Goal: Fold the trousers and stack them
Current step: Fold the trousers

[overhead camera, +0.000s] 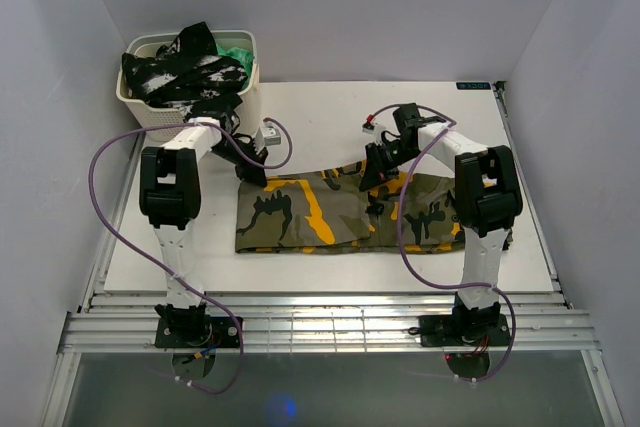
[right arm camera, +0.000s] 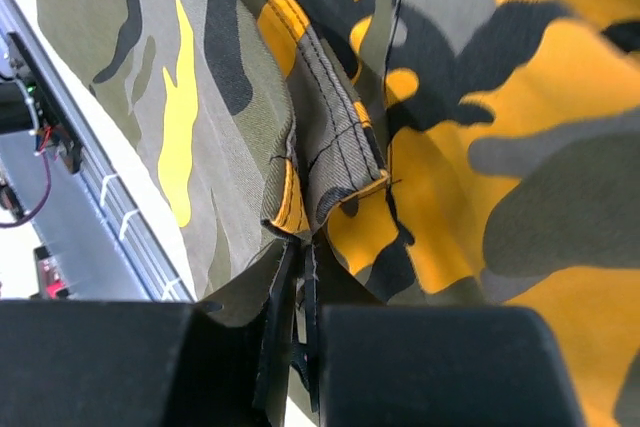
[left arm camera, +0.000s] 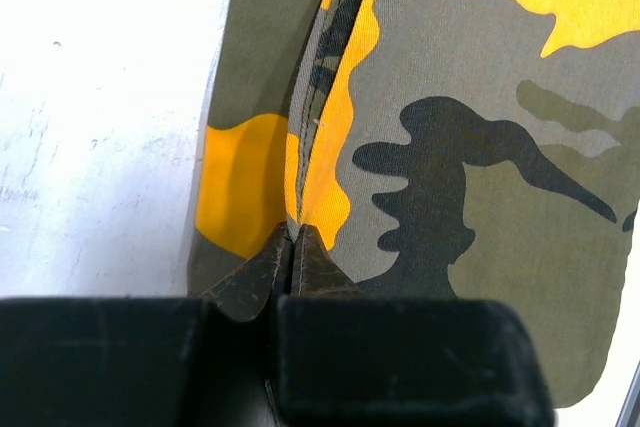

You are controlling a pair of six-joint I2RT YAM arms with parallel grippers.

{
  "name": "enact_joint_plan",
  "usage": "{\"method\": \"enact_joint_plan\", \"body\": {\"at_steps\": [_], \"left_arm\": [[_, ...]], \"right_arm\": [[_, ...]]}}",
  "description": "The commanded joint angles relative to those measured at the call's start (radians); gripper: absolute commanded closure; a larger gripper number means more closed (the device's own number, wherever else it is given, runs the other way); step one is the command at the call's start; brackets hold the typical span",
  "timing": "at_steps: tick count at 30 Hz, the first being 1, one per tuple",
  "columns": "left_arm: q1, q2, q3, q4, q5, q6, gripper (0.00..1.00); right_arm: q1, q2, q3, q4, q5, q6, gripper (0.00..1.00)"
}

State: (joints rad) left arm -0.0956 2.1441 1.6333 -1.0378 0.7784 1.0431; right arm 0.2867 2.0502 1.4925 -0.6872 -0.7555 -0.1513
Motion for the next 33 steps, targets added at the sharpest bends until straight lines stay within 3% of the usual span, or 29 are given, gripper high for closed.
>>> {"method": "enact_joint_plan", "body": {"at_steps": [1, 14, 15, 18, 19, 20, 21, 22, 24, 25, 30, 33], "left_arm": [[0.025, -0.066, 0.003, 0.030, -0.001, 0.018, 0.91], [0.056, -0.059, -0.018, 0.027, 0.005, 0.072, 0.89], [0.057, -0.059, -0.020, 0.027, 0.005, 0.072, 0.84], [0.063, -0.066, -0.004, 0.027, 0.002, 0.019, 0.68], [0.068, -0.085, 0.005, 0.025, 0.004, -0.007, 0.65], [0.074, -0.102, 0.020, 0.025, 0.013, -0.035, 0.61], [0.080, -0.121, 0.025, 0.027, 0.040, -0.064, 0.53], [0.094, -0.141, 0.026, 0.047, 0.053, -0.150, 0.29], [0.141, -0.199, 0.016, 0.055, 0.084, -0.233, 0.22], [0.177, -0.216, 0.007, 0.056, 0.122, -0.311, 0.02], [0.295, -0.338, -0.194, 0.107, 0.223, -0.554, 0.02], [0.336, -0.395, -0.371, 0.148, 0.231, -0.655, 0.02]], "right_arm": [[0.003, 0.014, 0.040, 0.020, 0.041, 0.010, 0.92], [0.035, 0.082, 0.005, 0.074, 0.105, 0.035, 0.91], [0.035, 0.080, 0.009, 0.074, 0.116, 0.038, 0.89], [0.037, 0.067, 0.046, 0.039, 0.134, 0.024, 0.68], [0.034, 0.061, 0.064, 0.020, 0.139, 0.015, 0.51], [0.032, 0.039, 0.083, -0.020, 0.145, 0.004, 0.44], [0.031, 0.024, 0.110, -0.034, 0.150, -0.007, 0.39], [0.028, 0.004, 0.117, -0.046, 0.151, -0.031, 0.30], [0.028, -0.065, 0.117, -0.066, 0.150, -0.060, 0.25], [0.028, -0.088, 0.111, -0.071, 0.144, -0.074, 0.24], [0.043, -0.188, 0.028, -0.086, 0.016, -0.109, 0.26], [0.083, -0.185, -0.034, -0.109, -0.011, -0.160, 0.35]]}}
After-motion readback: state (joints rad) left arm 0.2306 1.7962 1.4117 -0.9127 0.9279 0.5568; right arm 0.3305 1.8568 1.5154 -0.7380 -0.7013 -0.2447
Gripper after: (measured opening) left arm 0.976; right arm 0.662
